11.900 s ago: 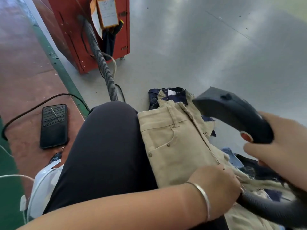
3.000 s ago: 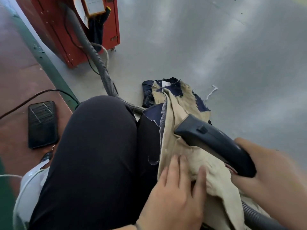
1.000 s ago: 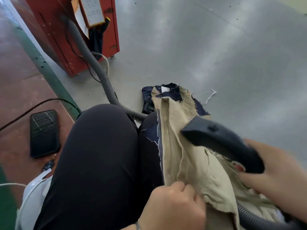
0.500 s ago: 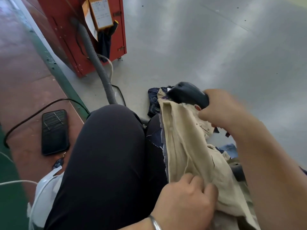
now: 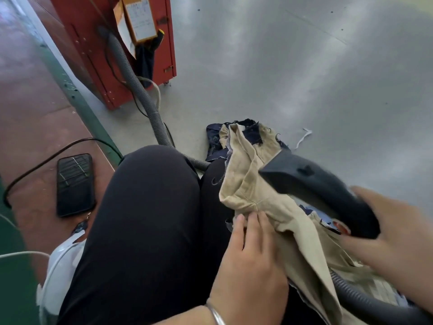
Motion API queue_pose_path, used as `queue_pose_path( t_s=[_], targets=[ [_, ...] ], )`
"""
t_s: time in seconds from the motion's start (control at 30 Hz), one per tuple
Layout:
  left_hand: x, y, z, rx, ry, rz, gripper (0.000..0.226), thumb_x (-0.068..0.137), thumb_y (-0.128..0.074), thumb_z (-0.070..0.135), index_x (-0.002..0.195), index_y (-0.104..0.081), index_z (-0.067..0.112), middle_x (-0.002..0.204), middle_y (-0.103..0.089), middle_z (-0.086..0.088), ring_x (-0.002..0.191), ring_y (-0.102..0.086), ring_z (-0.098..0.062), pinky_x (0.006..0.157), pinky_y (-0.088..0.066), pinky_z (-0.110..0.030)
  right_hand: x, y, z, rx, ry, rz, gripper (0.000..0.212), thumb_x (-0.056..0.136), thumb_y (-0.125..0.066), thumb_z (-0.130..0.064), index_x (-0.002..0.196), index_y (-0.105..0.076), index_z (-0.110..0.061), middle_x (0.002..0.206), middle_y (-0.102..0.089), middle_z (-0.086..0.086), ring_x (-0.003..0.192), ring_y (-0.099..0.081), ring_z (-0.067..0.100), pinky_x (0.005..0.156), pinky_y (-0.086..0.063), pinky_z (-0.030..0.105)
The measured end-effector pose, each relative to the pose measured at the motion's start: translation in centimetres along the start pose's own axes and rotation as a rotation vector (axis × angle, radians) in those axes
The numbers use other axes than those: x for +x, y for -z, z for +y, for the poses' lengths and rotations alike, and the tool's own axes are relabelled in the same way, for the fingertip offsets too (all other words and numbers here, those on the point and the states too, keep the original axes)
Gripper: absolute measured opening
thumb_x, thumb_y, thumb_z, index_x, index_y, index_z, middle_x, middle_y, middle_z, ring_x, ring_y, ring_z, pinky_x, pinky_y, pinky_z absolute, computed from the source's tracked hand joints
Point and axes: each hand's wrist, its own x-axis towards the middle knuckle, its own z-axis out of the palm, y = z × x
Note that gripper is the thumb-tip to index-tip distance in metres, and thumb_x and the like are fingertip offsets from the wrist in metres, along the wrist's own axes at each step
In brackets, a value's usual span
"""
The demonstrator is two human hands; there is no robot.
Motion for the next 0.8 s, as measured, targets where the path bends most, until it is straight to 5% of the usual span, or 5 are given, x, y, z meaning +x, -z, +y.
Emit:
queue_pose_path(
  t_s=[0.2,0.3,0.47,0.6,0.8],
  targets=[
    [0.2,1.0,0.1,0.064,-0.079,-0.186,0.046,0.079,-0.033,0.019,0.096,-0.076,0.012,0.101,-0.071,-0.015,0.093,-0.067,-0.029,0.081,-0.054,-0.04,0.0,-1.5,-2.0,-0.213,0.044,-0.149,0.034,0.062,-0.059,-0.035,0.088,-0.042,-0.048,0.061,-0.055,-0.006,0.054,-0.051,0.006,0.045,-0.034,0.027],
    [0.5,1.1,-0.2,0.088,-0.087,-0.204,0.046,0.08,-0.033,0.016,0.1,-0.074,0.008,0.101,-0.071,-0.017,0.088,-0.068,-0.028,0.079,-0.054,-0.035,2.3,-2.3,-3.7,-0.193,0.076,-0.124,0.026,0.069,-0.063,-0.028,0.085,-0.046,-0.038,0.065,-0.055,-0.01,0.06,-0.049,0.003,0.046,-0.028,0.026],
    [0.3,1.1,-0.2,0.09,-0.031,-0.214,0.053,0.086,-0.024,0.003,0.097,-0.076,0.009,0.099,-0.072,-0.014,0.081,-0.068,-0.023,0.073,-0.054,-0.028,8.3,-3.1,-5.8,-0.138,0.078,0.02,0.02,0.077,-0.063,-0.017,0.092,-0.052,-0.026,0.071,-0.055,-0.007,0.061,-0.051,0.014,0.049,-0.028,0.024],
    [0.2,0.9,-0.1,0.075,0.014,-0.173,0.057,0.088,-0.021,0.002,0.099,-0.076,0.012,0.099,-0.072,-0.012,0.081,-0.068,-0.022,0.074,-0.055,-0.028,10.8,-1.2,-4.9,0.038,0.058,0.084,0.015,0.083,-0.066,-0.017,0.096,-0.059,-0.021,0.073,-0.064,0.004,0.068,-0.067,0.031,0.059,-0.052,0.035],
    [0.4,0.7,-0.6,-0.028,0.024,-0.186,0.045,0.081,-0.037,0.018,0.108,-0.073,0.012,0.105,-0.071,-0.012,0.092,-0.069,-0.024,0.076,-0.056,-0.03,3.9,1.8,-0.9,0.067,0.079,0.056,0.021,0.063,-0.071,-0.031,0.08,-0.058,-0.036,0.057,-0.064,-0.011,0.04,-0.058,0.013,0.046,-0.049,0.038]
  ],
)
